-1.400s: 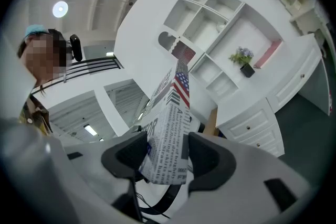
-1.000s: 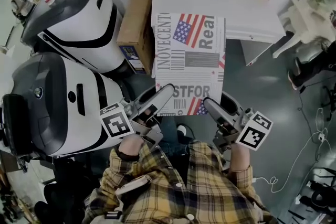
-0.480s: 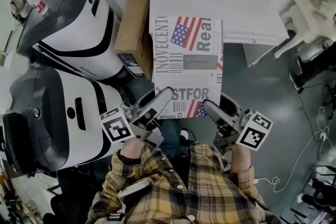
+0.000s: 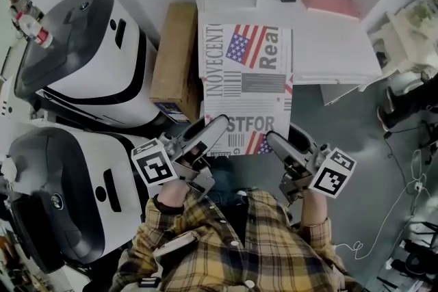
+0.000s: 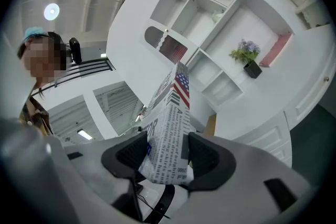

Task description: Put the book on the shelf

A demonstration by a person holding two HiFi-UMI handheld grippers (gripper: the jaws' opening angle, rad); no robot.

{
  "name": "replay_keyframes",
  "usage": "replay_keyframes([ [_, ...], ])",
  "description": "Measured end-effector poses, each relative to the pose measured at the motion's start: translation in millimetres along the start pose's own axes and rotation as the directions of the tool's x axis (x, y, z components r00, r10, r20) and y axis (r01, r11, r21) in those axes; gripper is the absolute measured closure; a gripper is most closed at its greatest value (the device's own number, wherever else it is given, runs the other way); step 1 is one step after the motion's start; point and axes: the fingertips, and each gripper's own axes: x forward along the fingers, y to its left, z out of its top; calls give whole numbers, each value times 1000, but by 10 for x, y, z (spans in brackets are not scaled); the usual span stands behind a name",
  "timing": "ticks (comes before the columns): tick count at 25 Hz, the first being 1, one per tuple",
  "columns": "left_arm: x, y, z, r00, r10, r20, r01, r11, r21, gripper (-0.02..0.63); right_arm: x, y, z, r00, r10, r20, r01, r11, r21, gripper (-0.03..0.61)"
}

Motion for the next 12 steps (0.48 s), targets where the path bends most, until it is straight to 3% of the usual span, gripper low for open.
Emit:
replay_keyframes([
  [7,-15,28,-6,999,-32,-4,32,999,38,436,12,-11,-38,999,9,31,-8,999,-37,339],
  [12,-4,26,0,1000,-20,1,20,1000,17,436,11,-9,0,1000,-3,7,3,1000,-31,338],
])
